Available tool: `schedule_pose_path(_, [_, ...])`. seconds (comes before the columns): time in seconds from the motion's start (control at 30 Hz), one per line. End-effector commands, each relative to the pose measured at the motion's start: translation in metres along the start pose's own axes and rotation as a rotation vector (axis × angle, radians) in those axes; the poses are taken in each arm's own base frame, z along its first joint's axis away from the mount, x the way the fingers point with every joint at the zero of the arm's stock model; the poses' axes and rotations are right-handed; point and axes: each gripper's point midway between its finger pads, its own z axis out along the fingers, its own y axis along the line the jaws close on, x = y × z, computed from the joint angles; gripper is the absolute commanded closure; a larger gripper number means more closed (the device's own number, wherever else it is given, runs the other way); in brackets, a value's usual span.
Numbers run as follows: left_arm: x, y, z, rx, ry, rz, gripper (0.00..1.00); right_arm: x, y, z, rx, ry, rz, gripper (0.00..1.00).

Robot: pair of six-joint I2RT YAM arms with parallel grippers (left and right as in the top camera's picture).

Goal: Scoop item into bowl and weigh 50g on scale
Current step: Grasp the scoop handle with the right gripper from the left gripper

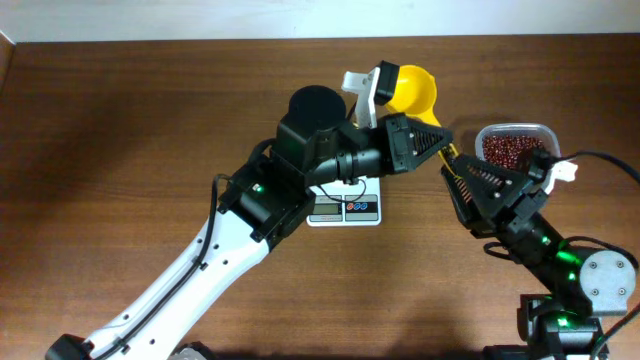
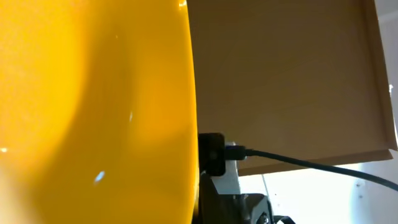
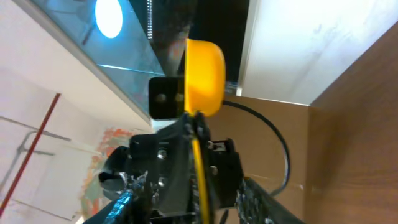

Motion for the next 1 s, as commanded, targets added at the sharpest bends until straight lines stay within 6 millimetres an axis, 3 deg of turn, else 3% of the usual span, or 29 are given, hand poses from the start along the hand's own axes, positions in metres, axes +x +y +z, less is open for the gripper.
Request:
schedule_pose_path(0.0, [0.0086,-0.0091,0.0002,0.035,0.051,0.017,1.00,0.0005,0.0078,0.0011,-0.018,-0.002,0.005,0.57])
schedule_pose_path(0.3, [0.0094,-0.0096,0.0003,0.037,0.053,0.020,1.00,0.0008,0.0079,0.0011,-0.018,0.000,0.031,0.68])
schedule_pose_path(0.8, [0.0080,-0.0128,0.0038,0.044,0.034,0.032,1.00,0.0061,0.0077,0.0010,-0.015,0.031,0.028,0.69])
schedule_pose_path(0.97, [0.0081,-0.0115,0.0042,0.037,0.031,0.030,1.00,0.0043,0.0080,0.0010,-0.018,0.020,0.028,0.75])
